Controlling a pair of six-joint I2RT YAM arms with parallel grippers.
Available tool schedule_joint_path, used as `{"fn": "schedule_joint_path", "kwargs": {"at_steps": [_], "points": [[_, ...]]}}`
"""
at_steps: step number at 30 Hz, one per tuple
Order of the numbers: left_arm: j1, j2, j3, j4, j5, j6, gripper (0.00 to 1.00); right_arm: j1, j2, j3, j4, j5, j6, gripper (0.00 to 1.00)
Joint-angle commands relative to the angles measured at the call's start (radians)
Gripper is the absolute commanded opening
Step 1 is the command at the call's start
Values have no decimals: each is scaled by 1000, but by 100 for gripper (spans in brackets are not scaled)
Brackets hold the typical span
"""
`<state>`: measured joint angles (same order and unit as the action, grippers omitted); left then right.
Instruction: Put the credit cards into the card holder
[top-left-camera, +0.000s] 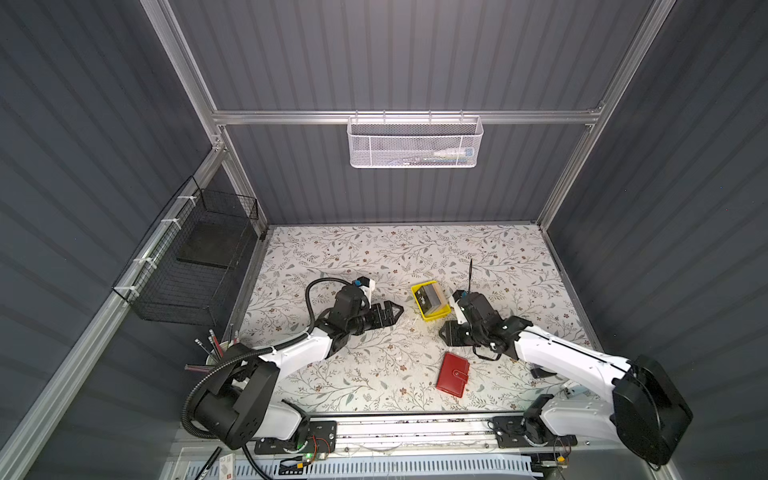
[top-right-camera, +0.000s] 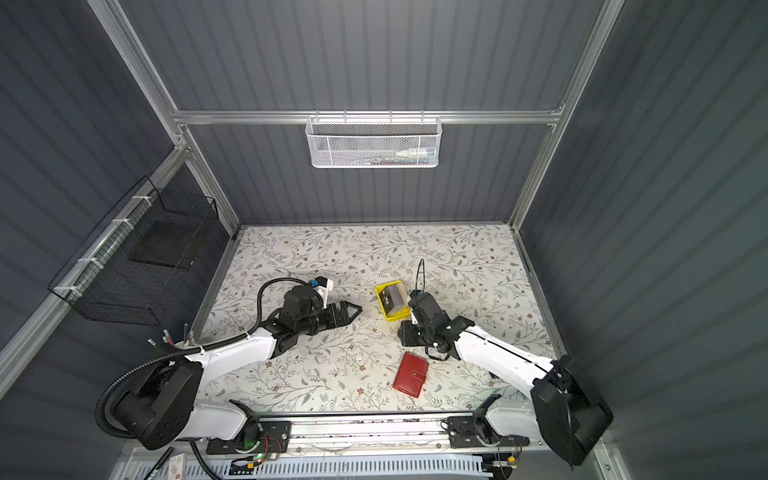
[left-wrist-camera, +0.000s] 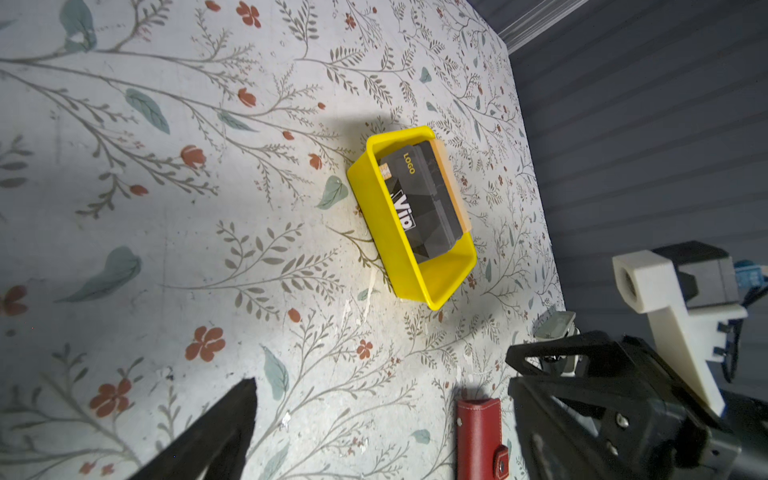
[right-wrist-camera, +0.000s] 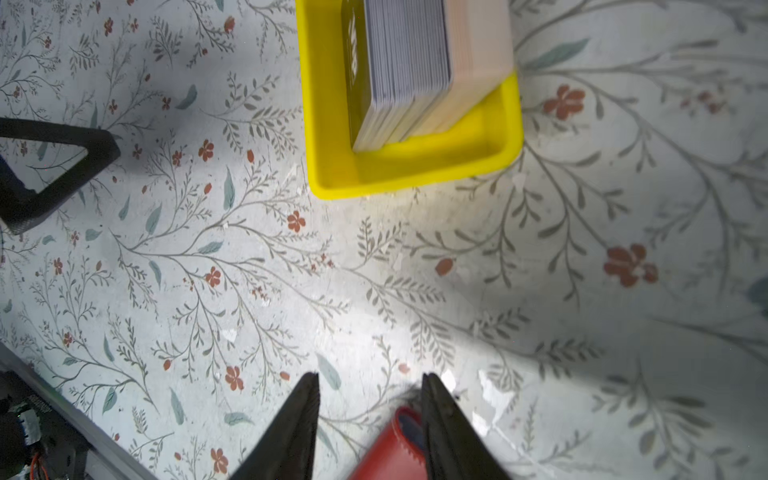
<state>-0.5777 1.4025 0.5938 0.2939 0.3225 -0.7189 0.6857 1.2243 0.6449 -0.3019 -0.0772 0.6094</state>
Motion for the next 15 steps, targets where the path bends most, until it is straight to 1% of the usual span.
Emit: {"fn": "schedule_joint_path", "kwargs": {"at_steps": [1,5,7,10,12,15], "points": [[-6,-14,-40,65,67,-24,96,72,-69,-55,-144,63,212,45],[-10,-12,-70,118,77,-36,95,178,-173,-92,-255,147,360,46],[-12,-7,-77,135,89,-37,95,212,-219,-111,-301,160,426,46],[-17,1,-75,145,108,-38,94,229,-266,-163,-318,127,487,49],[-19,4,-74,149,114,-38,94,246,-297,-188,-321,131,516,49],[-22,7,-78,162,116,-39,94,253,-332,-215,-306,123,527,50]]}}
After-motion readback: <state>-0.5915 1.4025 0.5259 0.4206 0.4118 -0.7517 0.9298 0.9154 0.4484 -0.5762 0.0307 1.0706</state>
